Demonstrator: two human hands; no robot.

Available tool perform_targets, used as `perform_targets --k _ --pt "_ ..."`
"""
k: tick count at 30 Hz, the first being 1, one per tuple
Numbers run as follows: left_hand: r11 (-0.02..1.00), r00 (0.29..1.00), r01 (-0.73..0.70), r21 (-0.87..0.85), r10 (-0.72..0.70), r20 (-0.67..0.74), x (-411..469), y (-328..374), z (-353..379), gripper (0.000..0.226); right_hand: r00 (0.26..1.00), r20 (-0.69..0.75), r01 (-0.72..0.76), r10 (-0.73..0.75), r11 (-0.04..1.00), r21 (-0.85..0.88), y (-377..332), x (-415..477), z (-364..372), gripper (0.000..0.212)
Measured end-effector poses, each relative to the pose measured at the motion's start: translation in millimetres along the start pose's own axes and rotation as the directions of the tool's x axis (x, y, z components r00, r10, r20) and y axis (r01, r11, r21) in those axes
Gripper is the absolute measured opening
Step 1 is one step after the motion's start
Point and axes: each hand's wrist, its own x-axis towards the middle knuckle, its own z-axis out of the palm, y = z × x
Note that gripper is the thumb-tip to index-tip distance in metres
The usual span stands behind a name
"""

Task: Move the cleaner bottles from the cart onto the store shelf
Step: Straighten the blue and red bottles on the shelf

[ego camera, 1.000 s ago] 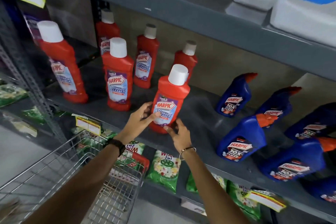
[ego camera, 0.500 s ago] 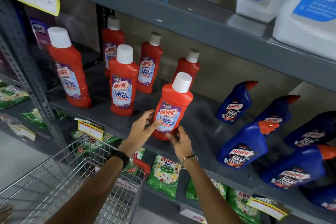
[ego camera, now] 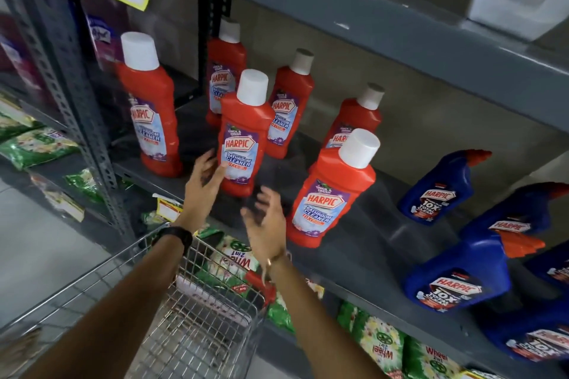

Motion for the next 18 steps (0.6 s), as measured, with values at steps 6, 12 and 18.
perform_targets --k 6,12,18 --pt "0.995 0.996 -0.026 0.093 0.017 0.09 7.1 3.2 -6.4 0.022 0.997 0.061 -0.05 0.055 0.995 -0.081 -11.2 69.4 9.8 0.052" --pt "0.998 0.986 0.062 0.027 -0.066 0.152 3.6 5.9 -19.9 0.024 0.996 0.083 -0.022 0.031 0.994 -0.11 -5.4 59.8 5.8 0.046" --pt "0.996 0.974 0.088 -0.032 -0.08 0.214 -2.6 6.7 -25.1 0.04 0.999 0.048 0.025 -0.016 0.984 -0.177 -6.2 44.7 6.8 0.045"
